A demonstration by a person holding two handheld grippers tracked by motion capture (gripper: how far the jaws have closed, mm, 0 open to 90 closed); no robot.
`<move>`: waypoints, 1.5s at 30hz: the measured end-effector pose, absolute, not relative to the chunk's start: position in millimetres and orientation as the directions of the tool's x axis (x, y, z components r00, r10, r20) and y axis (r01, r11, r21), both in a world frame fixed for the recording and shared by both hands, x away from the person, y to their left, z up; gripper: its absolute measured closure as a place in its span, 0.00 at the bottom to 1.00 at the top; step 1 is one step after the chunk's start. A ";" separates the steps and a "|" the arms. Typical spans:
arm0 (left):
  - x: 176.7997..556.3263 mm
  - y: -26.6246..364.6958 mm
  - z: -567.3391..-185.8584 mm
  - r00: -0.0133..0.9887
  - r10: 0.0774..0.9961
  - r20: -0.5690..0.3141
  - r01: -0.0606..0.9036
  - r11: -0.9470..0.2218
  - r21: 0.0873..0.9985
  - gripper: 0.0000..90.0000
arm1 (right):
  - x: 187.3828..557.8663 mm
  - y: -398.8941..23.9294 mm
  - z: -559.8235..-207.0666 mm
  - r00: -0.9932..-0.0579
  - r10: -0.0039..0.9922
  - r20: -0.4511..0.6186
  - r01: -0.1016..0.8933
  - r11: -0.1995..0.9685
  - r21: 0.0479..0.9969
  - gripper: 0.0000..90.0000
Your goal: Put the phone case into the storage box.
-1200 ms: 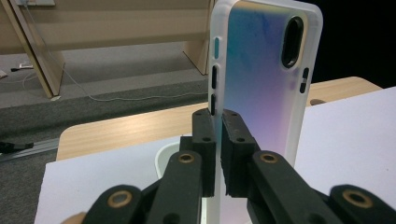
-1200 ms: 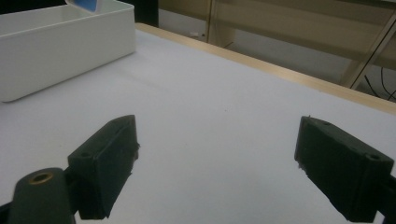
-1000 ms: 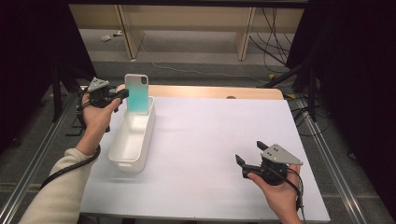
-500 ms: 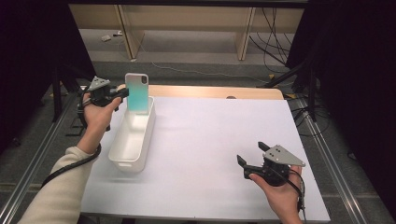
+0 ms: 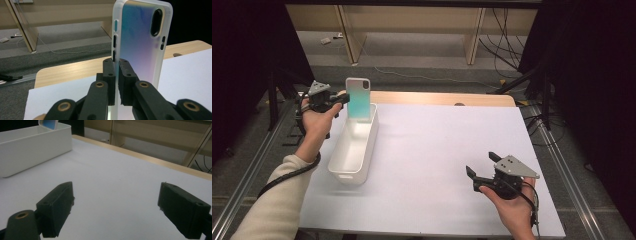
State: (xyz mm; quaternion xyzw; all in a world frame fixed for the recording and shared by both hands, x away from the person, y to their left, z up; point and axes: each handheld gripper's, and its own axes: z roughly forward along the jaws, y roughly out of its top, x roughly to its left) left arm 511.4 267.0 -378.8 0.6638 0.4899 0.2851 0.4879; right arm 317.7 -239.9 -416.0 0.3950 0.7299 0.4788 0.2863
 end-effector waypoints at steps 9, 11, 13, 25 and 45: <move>515.5 268.2 -382.7 0.345 0.933 -0.103 0.388 -0.042 0.921 0.95 | 317.4 -240.2 -416.0 -0.528 0.849 -0.041 0.308 0.236 0.922 0.16; 516.7 268.2 -383.6 0.345 0.933 -0.104 0.390 -0.042 0.920 0.95 | 317.6 -240.3 -415.9 -0.526 0.849 -0.040 0.308 0.234 0.922 0.16; 517.8 267.9 -384.6 0.342 0.934 -0.104 0.393 -0.042 0.919 0.95 | 317.6 -240.3 -416.0 -0.526 0.849 -0.038 0.308 0.232 0.923 0.16; 522.9 268.1 -388.8 0.332 0.938 -0.102 0.404 -0.044 0.914 0.95 | 317.6 -240.5 -416.0 -0.529 0.847 -0.042 0.310 0.239 0.920 0.16; 528.7 267.4 -394.3 0.327 0.940 -0.100 0.415 -0.048 0.908 0.95 | 317.3 -240.3 -416.1 -0.529 0.848 -0.036 0.314 0.235 0.920 0.17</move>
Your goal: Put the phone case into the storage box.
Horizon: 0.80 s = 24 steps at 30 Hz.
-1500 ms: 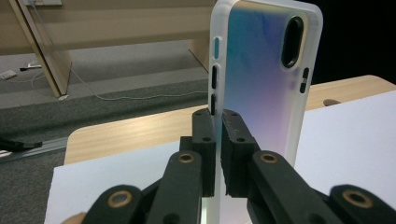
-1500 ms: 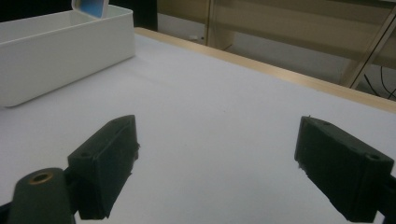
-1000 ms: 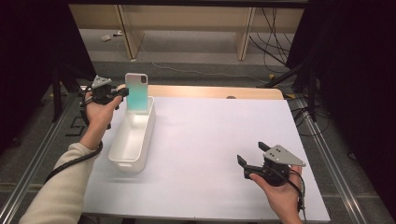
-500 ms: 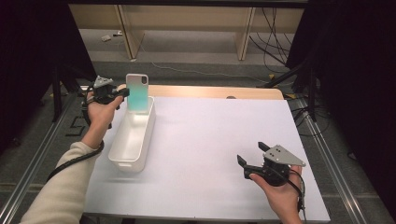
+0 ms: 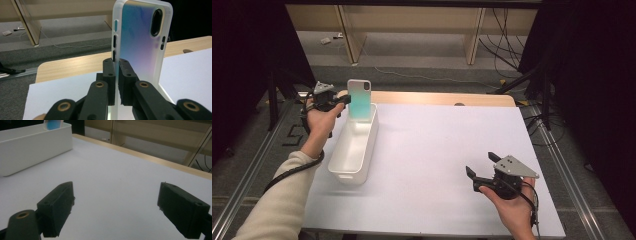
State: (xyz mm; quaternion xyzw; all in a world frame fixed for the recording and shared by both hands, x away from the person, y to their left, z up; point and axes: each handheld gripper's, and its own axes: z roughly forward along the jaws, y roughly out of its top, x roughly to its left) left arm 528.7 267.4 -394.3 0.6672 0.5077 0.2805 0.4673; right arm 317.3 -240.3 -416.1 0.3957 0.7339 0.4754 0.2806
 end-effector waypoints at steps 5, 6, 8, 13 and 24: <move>530.1 267.0 -395.8 0.330 0.938 -0.102 0.415 -0.047 0.909 0.95 | 318.3 -240.0 -417.2 -0.528 0.848 -0.045 0.303 0.237 0.923 0.17; 530.4 266.6 -395.8 0.325 0.940 -0.103 0.416 -0.044 0.908 0.95 | 318.4 -240.0 -417.3 -0.528 0.848 -0.044 0.303 0.237 0.923 0.17; 531.2 266.4 -395.7 0.329 0.939 -0.102 0.415 -0.046 0.909 0.95 | 318.3 -239.9 -417.3 -0.528 0.848 -0.044 0.304 0.237 0.923 0.17; 532.5 264.6 -395.6 0.330 0.939 -0.100 0.414 -0.049 0.909 0.95 | 318.4 -239.5 -417.8 -0.530 0.847 -0.043 0.305 0.238 0.922 0.17; 536.2 262.3 -398.9 0.326 0.940 -0.106 0.426 -0.045 0.904 0.95 | 319.0 -239.0 -418.6 -0.537 0.843 -0.034 0.305 0.231 0.924 0.17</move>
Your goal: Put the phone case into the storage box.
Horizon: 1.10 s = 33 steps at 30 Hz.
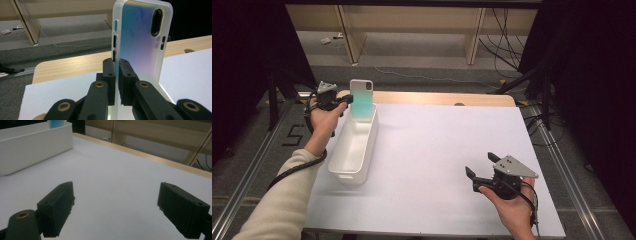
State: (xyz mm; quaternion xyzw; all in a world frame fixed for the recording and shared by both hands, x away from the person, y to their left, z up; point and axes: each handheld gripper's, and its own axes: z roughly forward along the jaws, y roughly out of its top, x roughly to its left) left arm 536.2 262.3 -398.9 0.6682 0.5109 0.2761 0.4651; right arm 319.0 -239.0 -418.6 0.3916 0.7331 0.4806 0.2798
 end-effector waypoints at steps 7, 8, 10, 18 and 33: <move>538.1 261.2 -401.3 0.322 0.941 -0.105 0.429 -0.046 0.902 0.95 | 317.5 -240.2 -417.1 -0.538 0.842 -0.045 0.323 0.255 0.912 0.17; 538.3 260.7 -401.4 0.321 0.941 -0.103 0.431 -0.048 0.901 0.95 | 317.5 -240.1 -417.1 -0.538 0.842 -0.045 0.322 0.255 0.912 0.17; 539.1 260.2 -402.0 0.323 0.941 -0.104 0.431 -0.049 0.901 0.95 | 317.2 -240.0 -416.8 -0.537 0.843 -0.036 0.329 0.249 0.911 0.17; 540.7 259.8 -405.2 0.315 0.944 -0.101 0.438 -0.050 0.897 0.95 | 318.8 -238.8 -419.1 -0.534 0.844 -0.044 0.309 0.244 0.919 0.17; 544.2 260.3 -409.8 0.306 0.947 -0.096 0.451 -0.056 0.891 0.95 | 319.2 -238.7 -419.2 -0.540 0.841 -0.043 0.313 0.248 0.917 0.17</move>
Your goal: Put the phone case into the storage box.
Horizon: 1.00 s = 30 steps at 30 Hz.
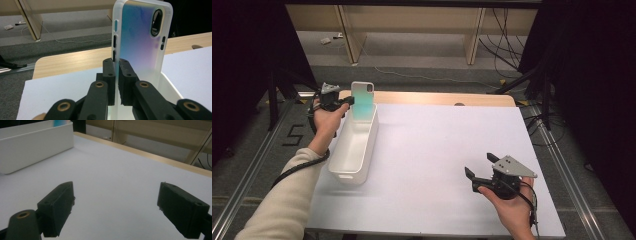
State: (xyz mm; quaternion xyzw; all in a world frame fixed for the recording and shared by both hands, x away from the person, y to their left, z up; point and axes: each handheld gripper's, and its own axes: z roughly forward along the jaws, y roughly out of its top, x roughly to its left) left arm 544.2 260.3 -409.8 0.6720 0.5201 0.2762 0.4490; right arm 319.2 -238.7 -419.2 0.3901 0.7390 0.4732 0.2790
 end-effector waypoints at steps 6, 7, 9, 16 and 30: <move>545.5 259.3 -411.0 0.303 0.949 -0.091 0.455 -0.060 0.889 0.95 | 319.2 -238.8 -419.2 -0.540 0.840 -0.044 0.312 0.248 0.917 0.17; 545.8 258.9 -411.1 0.304 0.948 -0.092 0.454 -0.059 0.889 0.95 | 319.2 -238.8 -419.2 -0.540 0.841 -0.043 0.313 0.248 0.917 0.17; 546.1 258.2 -411.3 0.303 0.949 -0.091 0.455 -0.060 0.888 0.95 | 319.1 -239.0 -419.1 -0.542 0.839 -0.042 0.315 0.249 0.916 0.17; 547.5 257.2 -413.0 0.302 0.950 -0.085 0.459 -0.067 0.886 0.94 | 318.9 -238.7 -419.2 -0.540 0.841 -0.040 0.315 0.246 0.917 0.17; 548.9 257.3 -416.3 0.293 0.953 -0.083 0.465 -0.066 0.883 0.94 | 318.9 -238.7 -419.2 -0.541 0.840 -0.039 0.315 0.246 0.917 0.17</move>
